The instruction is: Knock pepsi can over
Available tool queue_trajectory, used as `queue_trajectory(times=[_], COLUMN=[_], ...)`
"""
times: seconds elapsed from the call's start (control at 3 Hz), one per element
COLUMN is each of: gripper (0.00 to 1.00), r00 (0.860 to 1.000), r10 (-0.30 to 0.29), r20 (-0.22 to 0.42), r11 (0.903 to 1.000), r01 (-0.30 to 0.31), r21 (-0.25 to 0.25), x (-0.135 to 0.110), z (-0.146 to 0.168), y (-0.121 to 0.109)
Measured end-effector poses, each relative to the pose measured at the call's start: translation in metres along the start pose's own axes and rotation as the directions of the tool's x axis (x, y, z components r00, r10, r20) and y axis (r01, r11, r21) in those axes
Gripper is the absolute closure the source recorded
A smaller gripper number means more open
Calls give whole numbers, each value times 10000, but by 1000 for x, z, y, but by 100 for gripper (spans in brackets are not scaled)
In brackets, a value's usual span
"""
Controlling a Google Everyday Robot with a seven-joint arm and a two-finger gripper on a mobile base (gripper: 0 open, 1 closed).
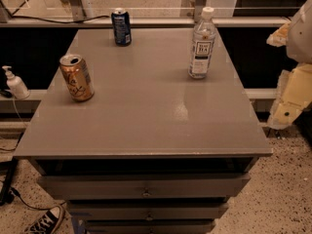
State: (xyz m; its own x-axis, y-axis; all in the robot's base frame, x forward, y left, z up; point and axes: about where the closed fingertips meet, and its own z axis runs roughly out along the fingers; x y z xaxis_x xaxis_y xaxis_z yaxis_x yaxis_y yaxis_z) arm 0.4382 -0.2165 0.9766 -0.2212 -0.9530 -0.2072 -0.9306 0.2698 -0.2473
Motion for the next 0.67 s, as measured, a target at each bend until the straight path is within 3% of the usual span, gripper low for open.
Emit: queue_trajectory(times=[0.67], gripper=[0], r00=[9998], r10=[-125], r20=[145], r11=[9999], r01=[124], r21=[58], x=[-7], z=[2], y=[-2])
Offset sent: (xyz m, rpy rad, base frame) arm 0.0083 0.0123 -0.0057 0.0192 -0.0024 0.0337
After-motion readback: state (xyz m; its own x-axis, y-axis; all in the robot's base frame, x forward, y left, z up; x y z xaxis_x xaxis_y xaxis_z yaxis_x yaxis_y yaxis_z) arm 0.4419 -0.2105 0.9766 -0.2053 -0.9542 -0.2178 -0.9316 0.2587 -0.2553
